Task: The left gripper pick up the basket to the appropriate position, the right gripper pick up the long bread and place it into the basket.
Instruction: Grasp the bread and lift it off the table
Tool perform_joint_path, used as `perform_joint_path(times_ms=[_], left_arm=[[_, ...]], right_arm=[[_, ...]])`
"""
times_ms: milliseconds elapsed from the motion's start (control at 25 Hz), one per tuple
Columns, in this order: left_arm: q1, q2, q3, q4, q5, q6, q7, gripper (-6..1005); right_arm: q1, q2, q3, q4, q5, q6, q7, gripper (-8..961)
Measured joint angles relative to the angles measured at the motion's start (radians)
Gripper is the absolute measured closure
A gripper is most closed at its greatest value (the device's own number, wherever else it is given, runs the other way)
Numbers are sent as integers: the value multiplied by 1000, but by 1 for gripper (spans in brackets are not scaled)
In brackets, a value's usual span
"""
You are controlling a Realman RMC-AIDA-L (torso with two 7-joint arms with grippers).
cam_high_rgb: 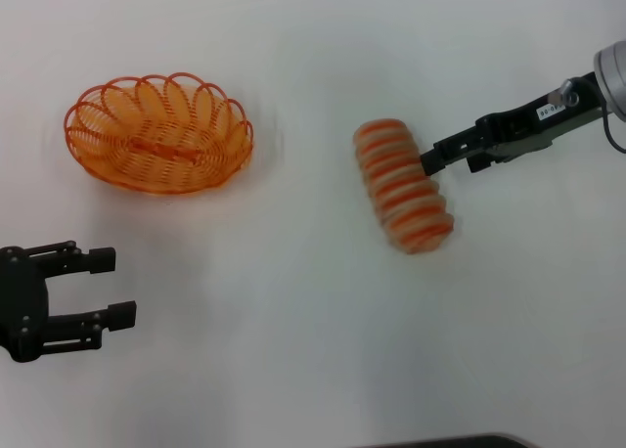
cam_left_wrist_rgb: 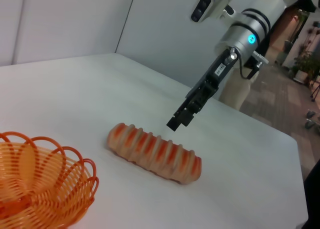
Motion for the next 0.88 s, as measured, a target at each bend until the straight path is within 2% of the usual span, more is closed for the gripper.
perform_joint_path(times_ms=[200,440,880], left_arm=[[-1,0,3,-2,2,-2,11,233],[-1,-1,4,-2,2,-2,16,233],[-3,-1,5,-2,12,-11,26,233]], right_arm=[[26,-9,-17,-4,-1,-4,35,91],[58,-8,-81,-4,-7,7,98,93],[154,24,-130,6,-136,48,196,96]])
